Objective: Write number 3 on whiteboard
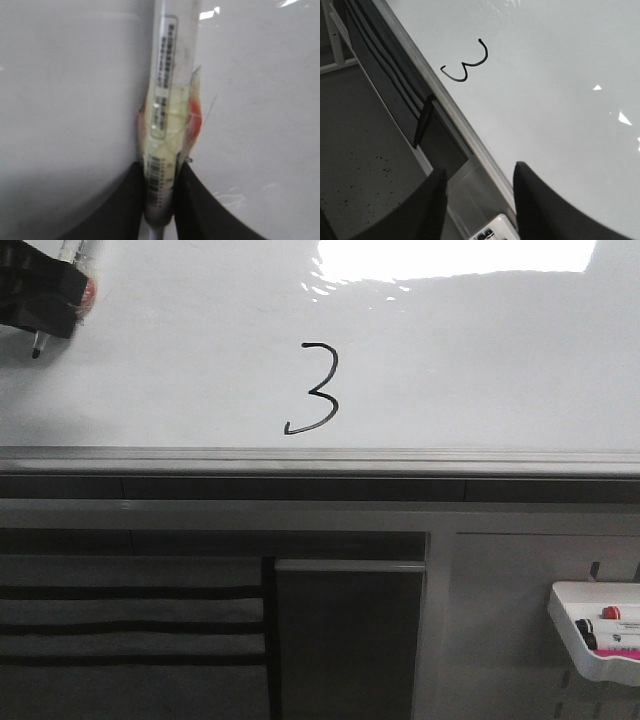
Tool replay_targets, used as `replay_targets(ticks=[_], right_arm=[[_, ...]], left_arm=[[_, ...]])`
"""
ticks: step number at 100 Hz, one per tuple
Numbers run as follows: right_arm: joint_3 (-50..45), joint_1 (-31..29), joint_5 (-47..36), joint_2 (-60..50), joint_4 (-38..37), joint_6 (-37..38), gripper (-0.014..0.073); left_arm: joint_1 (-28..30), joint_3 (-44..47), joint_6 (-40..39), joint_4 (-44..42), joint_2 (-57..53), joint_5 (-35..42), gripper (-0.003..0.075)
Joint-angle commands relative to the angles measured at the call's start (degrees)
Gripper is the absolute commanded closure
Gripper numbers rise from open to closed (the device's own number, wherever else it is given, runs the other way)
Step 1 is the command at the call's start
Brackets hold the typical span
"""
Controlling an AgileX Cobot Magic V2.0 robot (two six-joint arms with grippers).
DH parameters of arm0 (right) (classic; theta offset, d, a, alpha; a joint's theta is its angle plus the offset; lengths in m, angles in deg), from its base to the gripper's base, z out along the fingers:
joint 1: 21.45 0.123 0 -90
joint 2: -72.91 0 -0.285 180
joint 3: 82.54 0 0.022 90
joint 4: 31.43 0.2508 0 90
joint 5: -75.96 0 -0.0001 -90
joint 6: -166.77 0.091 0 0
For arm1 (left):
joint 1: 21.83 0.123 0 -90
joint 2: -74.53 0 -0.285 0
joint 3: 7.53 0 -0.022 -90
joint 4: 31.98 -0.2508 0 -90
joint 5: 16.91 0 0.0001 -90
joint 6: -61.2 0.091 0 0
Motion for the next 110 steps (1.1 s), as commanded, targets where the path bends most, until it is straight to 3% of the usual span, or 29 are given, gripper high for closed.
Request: replay_targets(ticks=[1, 8, 18, 25, 49, 64, 75, 98, 110], right_arm=[[1.6, -0.4, -1.8, -0.4, 0.7, 1.6, 0.032], [1.9, -0.5, 0.3, -0.6, 0.7, 1.9, 0.032], [2.2, -0.6, 3.0, -1.5, 0.0, 6.4, 0.0321], [2.2, -0.6, 4.7, -2.3, -3.5, 13.8, 0.0322], [2.0, -0.6, 15.2, -5.8, -28.2, 53.7, 0.0323], [-2.6, -0.6, 11.0, -11.1, -28.4, 61.1, 0.0323], [-8.5, -0.6, 1.6, -16.3, -28.4, 62.7, 0.0323], [-16.5, -0.6, -6.6, -26.5, -30.6, 62.8, 0.0329], [-18.9, -0.6, -8.0, -29.5, -33.6, 62.8, 0.0462]], left_arm=[[0.1, -1.8, -0.2, -0.5, -3.0, 2.6, 0.0435], [0.7, -1.8, -0.2, -0.9, -4.1, 2.0, 0.0328], [2.3, -1.8, -0.2, -1.9, -6.6, -1.3, 0.0263], [3.6, -1.8, -0.2, -3.5, -9.1, -5.0, 0.0262], [8.2, -1.8, -0.8, -10.2, -20.4, -24.3, 0.0269], [11.0, -1.5, -10.8, -15.8, -28.0, -33.2, 0.0346], [11.6, 2.8, -12.7, -16.0, -33.5, -30.1, 0.04], [8.3, 19.3, -13.5, -14.2, -46.5, -9.8, 0.0487], [5.8, 25.6, -13.5, -13.4, -50.3, -0.6, 0.0544]])
